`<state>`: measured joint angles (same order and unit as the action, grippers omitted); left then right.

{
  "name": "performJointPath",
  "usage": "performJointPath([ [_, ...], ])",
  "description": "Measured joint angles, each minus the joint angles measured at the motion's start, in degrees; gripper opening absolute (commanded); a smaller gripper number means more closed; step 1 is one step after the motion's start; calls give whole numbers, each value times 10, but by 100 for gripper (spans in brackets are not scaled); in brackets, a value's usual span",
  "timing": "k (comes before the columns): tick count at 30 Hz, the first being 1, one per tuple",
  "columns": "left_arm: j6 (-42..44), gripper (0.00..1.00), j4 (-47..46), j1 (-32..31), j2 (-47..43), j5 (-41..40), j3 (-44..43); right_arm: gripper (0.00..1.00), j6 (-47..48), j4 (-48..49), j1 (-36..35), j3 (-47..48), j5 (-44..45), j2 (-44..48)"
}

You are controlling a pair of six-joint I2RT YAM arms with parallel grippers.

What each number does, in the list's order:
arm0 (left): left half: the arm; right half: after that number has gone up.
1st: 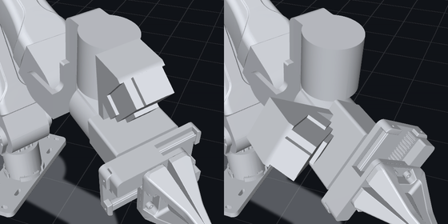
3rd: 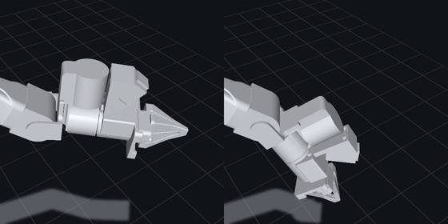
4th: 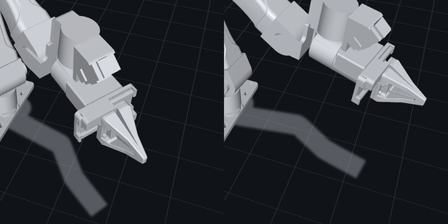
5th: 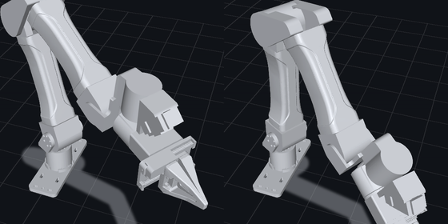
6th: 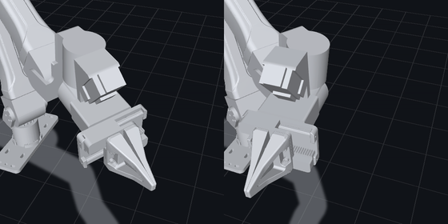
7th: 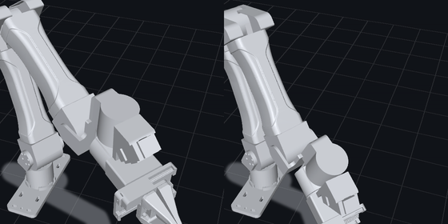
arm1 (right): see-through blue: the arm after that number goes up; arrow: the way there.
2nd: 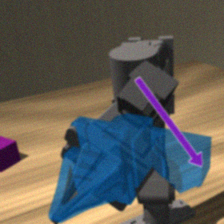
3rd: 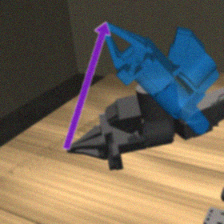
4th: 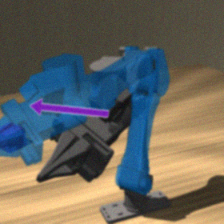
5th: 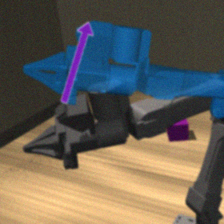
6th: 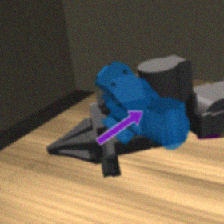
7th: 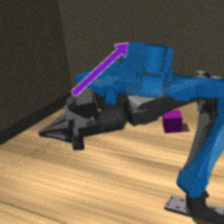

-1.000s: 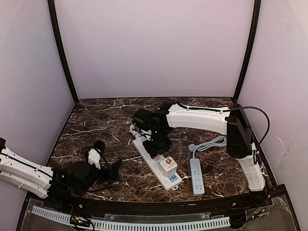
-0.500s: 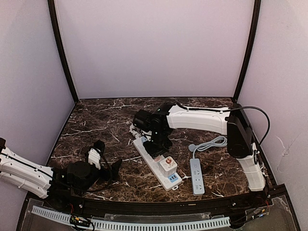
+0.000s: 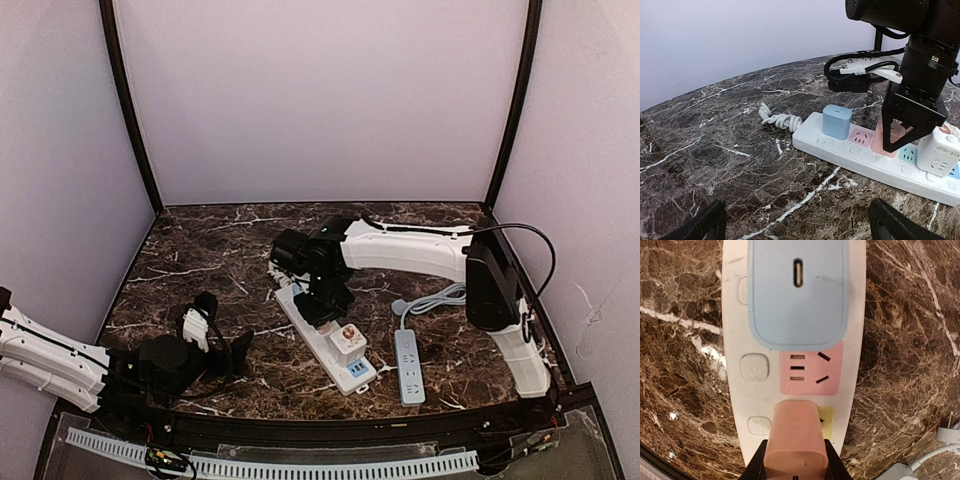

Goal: Insert the plug

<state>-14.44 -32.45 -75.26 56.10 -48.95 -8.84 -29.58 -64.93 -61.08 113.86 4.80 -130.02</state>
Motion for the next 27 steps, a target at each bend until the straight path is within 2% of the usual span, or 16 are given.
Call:
performJointPath([
  [9,-10,98,24,0,-7,-1,0,0,12,-10,23,145,8,-86],
  [13,-24,95,49,0,-7,-2,-5,0,17,-8,39,215,12,-127],
  [16,-52,93,100,0,-8,-5,-28,12,18,12,52,243,17,-146],
  [21,-119,95,222,-1,-18,-13,-87,45,24,64,64,218,15,-138],
  [25,-171,99,346,-7,-22,-12,-150,63,33,121,67,181,3,-131],
  [27,-195,99,398,-12,-28,-10,-175,67,33,139,67,173,-8,-125],
])
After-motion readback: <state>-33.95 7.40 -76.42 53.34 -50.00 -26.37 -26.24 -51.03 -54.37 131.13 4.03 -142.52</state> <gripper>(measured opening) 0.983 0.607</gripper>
